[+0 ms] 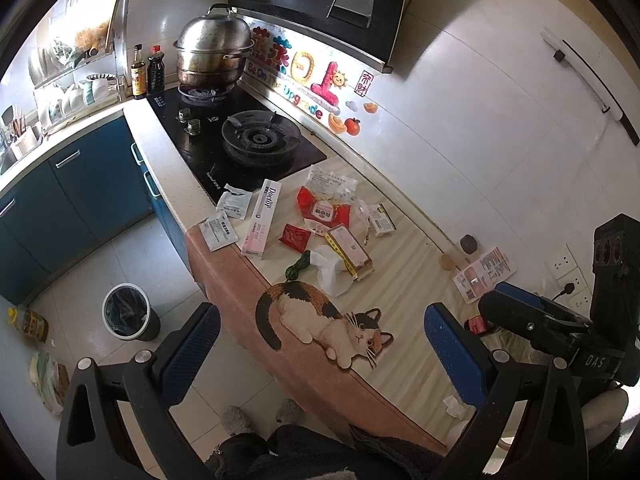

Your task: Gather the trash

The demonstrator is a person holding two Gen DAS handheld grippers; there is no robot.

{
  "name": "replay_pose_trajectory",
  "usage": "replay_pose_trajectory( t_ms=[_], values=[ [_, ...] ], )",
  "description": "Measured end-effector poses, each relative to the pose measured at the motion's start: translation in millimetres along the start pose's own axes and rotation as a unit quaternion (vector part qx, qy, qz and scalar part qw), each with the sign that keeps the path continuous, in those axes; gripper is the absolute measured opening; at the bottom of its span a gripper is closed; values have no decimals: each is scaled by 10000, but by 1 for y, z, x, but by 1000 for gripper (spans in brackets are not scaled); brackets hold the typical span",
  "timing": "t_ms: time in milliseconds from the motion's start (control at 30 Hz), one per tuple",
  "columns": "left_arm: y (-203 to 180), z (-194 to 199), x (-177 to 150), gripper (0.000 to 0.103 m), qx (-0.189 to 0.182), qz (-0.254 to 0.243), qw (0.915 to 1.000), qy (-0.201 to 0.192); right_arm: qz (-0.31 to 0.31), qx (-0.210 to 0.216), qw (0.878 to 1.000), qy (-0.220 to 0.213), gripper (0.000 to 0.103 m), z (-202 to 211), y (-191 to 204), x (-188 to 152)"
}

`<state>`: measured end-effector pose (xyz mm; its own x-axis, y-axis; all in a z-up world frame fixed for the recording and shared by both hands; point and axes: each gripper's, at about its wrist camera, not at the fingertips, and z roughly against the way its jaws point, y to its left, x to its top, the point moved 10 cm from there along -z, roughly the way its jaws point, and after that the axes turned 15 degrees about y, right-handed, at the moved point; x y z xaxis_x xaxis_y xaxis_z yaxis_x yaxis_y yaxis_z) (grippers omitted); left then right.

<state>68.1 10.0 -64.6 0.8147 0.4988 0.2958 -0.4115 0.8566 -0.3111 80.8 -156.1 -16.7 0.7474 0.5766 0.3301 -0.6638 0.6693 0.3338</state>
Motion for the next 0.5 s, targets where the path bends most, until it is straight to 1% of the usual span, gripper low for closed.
replay_pose_trajectory(
  t_ms=[200, 500],
  values=[
    [-3, -5, 3, 103, 5, -44, 10000, -16, -54, 16, 10000, -19, 103, -1, -4, 1],
    [-8, -9, -1, 103, -6, -95, 9999, -56, -86, 37, 9999, -47, 103, 1, -8, 3]
  ],
)
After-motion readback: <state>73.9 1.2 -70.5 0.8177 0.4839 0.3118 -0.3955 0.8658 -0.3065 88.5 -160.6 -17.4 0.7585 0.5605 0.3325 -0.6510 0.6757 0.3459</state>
